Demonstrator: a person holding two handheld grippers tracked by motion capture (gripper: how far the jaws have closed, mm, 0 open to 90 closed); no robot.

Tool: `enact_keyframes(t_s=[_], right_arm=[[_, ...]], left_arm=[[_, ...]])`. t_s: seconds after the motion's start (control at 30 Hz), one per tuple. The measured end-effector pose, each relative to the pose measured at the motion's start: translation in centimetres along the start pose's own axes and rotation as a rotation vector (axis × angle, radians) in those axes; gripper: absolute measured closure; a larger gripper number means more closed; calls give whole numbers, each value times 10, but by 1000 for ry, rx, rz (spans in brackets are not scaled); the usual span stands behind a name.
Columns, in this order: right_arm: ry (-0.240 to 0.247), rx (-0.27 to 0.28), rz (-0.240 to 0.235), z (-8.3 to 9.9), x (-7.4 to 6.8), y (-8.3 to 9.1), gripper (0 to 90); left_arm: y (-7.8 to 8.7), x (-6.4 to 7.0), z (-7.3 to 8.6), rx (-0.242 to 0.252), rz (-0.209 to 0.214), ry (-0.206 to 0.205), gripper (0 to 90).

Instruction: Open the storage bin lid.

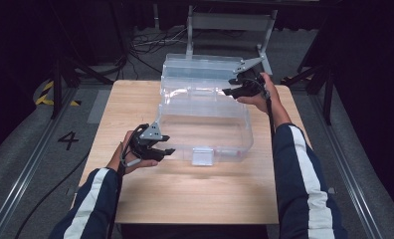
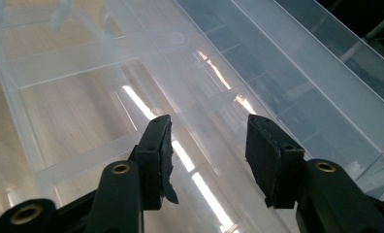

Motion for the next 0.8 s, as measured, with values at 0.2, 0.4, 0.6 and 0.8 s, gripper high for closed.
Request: enact_keyframes(t_s=[0.2, 0.4, 0.6, 0.8], right_arm=[[-3, 7, -12, -1, -1, -2, 536], [3, 4, -3, -1, -1, -2, 580], [19, -13, -7, -2, 0, -1, 634], [39, -50, -29, -3, -2, 1, 685]], left_arm=[[-5, 1, -1, -3, 22, -26, 575], [-10, 4, -2, -21, 48, -67, 690], [-12, 4, -3, -47, 54, -93, 720], [-14, 5, -4, -69, 78, -105, 748]])
Point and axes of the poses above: each handheld gripper's, and its own axes: y roughly backward along the jaws, z roughly out of its underside, x roughly to its right, the point moved 10 cm from there along -y, roughly forward along the jaws, and after that the axes turned 2 degrees about -x, right-handed, at the moved point
